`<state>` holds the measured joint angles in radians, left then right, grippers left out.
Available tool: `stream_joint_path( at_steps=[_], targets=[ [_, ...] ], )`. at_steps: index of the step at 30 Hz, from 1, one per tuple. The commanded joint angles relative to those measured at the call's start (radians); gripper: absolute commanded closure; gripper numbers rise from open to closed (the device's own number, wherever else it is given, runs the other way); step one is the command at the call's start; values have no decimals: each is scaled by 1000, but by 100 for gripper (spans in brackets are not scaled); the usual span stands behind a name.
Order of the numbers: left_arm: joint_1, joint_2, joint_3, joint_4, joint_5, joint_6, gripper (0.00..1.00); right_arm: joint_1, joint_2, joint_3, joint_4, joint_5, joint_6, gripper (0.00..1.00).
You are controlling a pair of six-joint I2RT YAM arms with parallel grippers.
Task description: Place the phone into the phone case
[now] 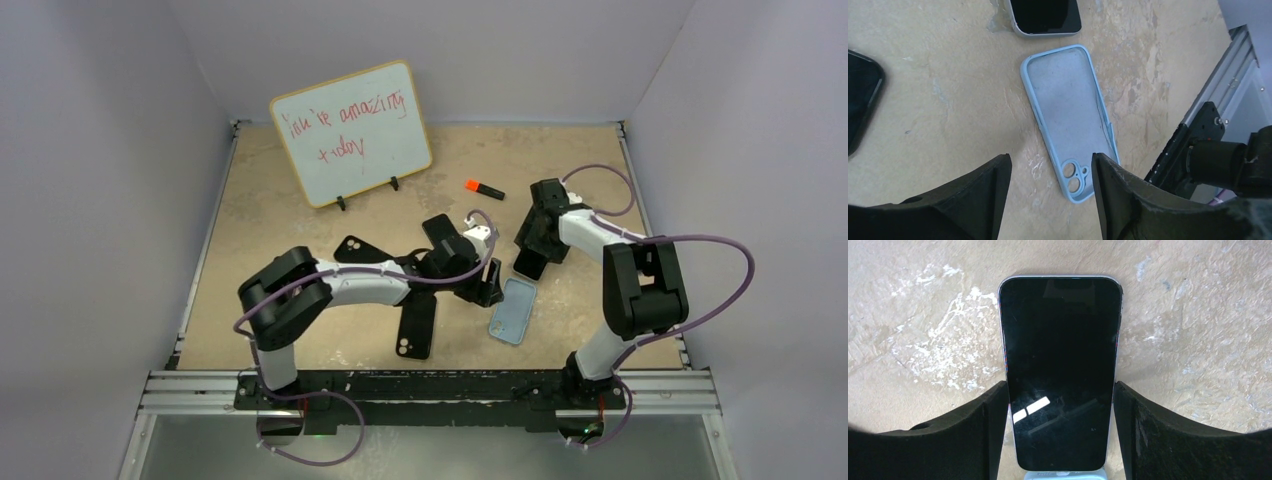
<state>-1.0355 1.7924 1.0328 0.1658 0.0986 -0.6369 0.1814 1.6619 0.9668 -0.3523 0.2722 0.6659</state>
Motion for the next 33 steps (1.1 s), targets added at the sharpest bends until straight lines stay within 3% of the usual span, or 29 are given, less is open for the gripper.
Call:
stream_joint_path(
  at_steps=[1, 11, 20, 31, 33],
  targets=[
    [-35, 78, 84, 43, -36, -9, 38, -31, 1, 36, 7, 6, 12, 46],
    [-81, 175, 125, 20, -87, -8, 40, -33, -2, 25, 16, -3, 4, 46],
    [-96, 202, 153, -63, -190, 2, 48, -33, -30, -9, 32, -18, 8, 46],
    [-96, 134, 147, -180, -247, -6, 97, -32, -68, -62, 67, -45, -10, 46],
    [-95, 110, 139, -225, -277, -9, 100, -31, -72, -74, 81, -61, -27, 46]
  ],
)
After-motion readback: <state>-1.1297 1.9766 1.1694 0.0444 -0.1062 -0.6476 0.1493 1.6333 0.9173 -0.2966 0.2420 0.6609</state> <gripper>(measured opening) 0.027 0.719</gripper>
